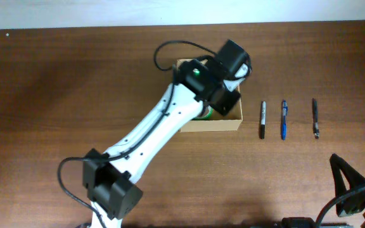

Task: Pack container
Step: 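Lift the white tape and carry it over the box, then lower the white tape into the box and release it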

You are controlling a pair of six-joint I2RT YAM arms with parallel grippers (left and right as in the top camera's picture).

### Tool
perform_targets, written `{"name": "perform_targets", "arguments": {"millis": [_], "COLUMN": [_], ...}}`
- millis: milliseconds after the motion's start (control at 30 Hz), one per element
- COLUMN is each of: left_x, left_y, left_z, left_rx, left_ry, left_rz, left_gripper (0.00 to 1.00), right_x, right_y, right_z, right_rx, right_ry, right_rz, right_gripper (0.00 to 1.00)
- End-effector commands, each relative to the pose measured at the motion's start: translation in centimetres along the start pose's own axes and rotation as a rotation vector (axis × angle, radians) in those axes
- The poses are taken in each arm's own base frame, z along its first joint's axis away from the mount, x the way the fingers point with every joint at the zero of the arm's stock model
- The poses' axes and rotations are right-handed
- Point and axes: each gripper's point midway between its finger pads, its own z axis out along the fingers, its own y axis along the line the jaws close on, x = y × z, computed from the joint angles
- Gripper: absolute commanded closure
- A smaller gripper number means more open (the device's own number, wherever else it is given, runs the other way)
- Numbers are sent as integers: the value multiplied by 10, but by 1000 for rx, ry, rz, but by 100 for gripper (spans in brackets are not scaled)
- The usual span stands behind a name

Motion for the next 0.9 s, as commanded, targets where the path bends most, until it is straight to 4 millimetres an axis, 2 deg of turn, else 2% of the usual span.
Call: {"name": "perform_targets", "arguments": {"millis": [0, 200, 467, 733, 867], "left_x": [18, 33, 29, 31, 33], "left_y": [-3, -1, 11, 28, 30], "left_z": [20, 42, 71, 87, 90], "left_rx": [19, 31, 40, 56, 101], "left_ry": [90, 172, 171, 182, 178], "left_rz": [112, 194, 220, 174, 147], "left_gripper": [98, 98, 98, 98, 98], "right_x": [2, 2, 3, 5, 6], "right_y": [3, 3, 4, 6, 6], "right_z": [0, 0, -2, -14, -18], "right_rx": [-22, -22, -22, -22, -22], "right_ry": [9, 8, 2, -28, -37], "right_rz": [-1, -1, -2, -8, -9], "right_gripper": [1, 1, 1, 1, 1]}}
